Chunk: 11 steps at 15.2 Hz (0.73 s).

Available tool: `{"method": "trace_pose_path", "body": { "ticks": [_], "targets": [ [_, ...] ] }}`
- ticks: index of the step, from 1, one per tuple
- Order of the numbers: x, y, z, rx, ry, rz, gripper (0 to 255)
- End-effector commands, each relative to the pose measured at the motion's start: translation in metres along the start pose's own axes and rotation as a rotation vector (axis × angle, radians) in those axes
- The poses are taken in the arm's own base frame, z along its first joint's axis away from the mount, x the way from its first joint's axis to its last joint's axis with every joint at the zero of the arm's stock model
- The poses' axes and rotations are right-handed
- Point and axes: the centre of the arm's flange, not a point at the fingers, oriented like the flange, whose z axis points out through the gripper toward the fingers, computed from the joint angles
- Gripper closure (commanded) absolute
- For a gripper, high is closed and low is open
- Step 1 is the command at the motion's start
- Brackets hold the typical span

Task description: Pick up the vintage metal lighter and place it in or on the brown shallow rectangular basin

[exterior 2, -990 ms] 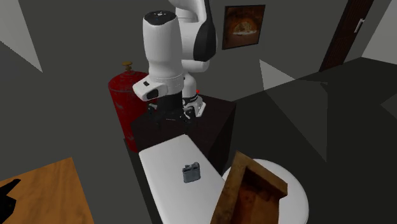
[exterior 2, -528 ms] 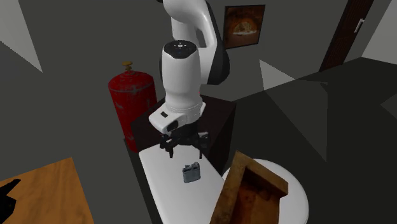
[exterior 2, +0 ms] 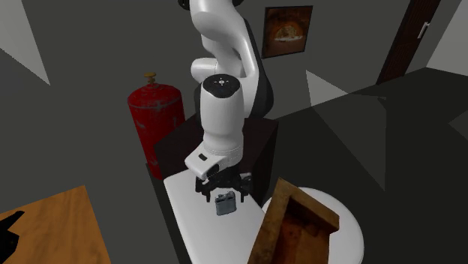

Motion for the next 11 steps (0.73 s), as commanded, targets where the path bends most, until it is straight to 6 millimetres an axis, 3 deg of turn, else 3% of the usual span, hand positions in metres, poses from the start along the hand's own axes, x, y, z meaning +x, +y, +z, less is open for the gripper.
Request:
{"method": "trace_pose_path", "body": {
  "ticks": [1,8,9,11],
  "targets": [
    [-0.0004,0.0006,0.0087,0.000,0.001,0.000,0],
    [-0.0004,0.0006,0.0087,0.000,0.001,0.000,0],
    [-0.0004,0.0006,0.0088,0.000,0.001,0.000,255],
    [-0.0004,0.0005,0.0088,0.000,0.001,0.000,255]
  ]
}}
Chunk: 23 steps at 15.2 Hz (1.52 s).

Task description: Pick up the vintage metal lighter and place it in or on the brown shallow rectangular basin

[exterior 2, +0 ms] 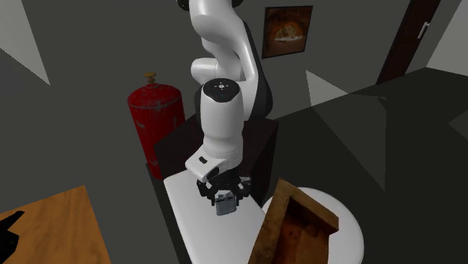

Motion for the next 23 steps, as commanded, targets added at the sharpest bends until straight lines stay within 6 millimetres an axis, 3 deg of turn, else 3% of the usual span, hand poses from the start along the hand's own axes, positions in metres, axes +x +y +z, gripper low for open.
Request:
{"method": "trace_pose_path", "body": {
  "ticks": [1,7,23],
  "targets": [
    [0.000,0.000,0.000,0.000,-0.001,0.000,255],
    [0.000,0.000,0.000,0.000,-0.001,0.000,255],
    [-0.001,0.000,-0.084,0.000,-0.001,0.000,255]
  ]
}}
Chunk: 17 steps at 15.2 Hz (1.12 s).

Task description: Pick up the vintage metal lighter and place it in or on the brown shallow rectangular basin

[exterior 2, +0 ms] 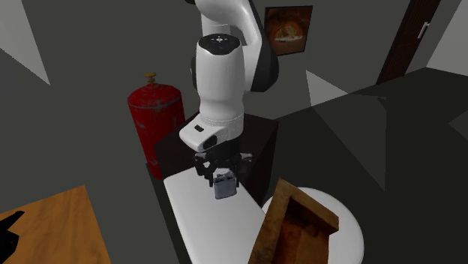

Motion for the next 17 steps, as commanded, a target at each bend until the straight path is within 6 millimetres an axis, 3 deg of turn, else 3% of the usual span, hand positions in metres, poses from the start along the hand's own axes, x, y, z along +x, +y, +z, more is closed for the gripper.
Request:
{"method": "trace_pose_path", "body": {
  "ticks": [1,17],
  "targets": [
    [0.000,0.000,-0.010,0.000,0.000,0.000,255],
    [0.000,0.000,-0.092,0.000,0.000,0.000,255]
  ]
}}
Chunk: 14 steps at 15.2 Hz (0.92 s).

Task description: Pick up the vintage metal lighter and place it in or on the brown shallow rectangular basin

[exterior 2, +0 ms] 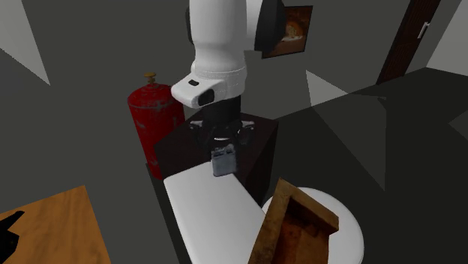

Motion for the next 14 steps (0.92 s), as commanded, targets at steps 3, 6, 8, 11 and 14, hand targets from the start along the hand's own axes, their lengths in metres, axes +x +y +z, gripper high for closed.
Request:
{"method": "trace_pose_path", "body": {
  "ticks": [3,6,8,11,14],
  "targets": [
    [0.027,-0.028,-0.008,0.000,0.000,0.000,255],
    [0.055,-0.057,-0.012,0.000,0.000,0.000,255],
    [0.073,-0.076,-0.015,0.000,0.000,0.000,255],
    [0.100,-0.104,-0.019,0.000,0.000,0.000,255],
    [0.128,-0.132,-0.024,0.000,0.000,0.000,255]
  ]
}}
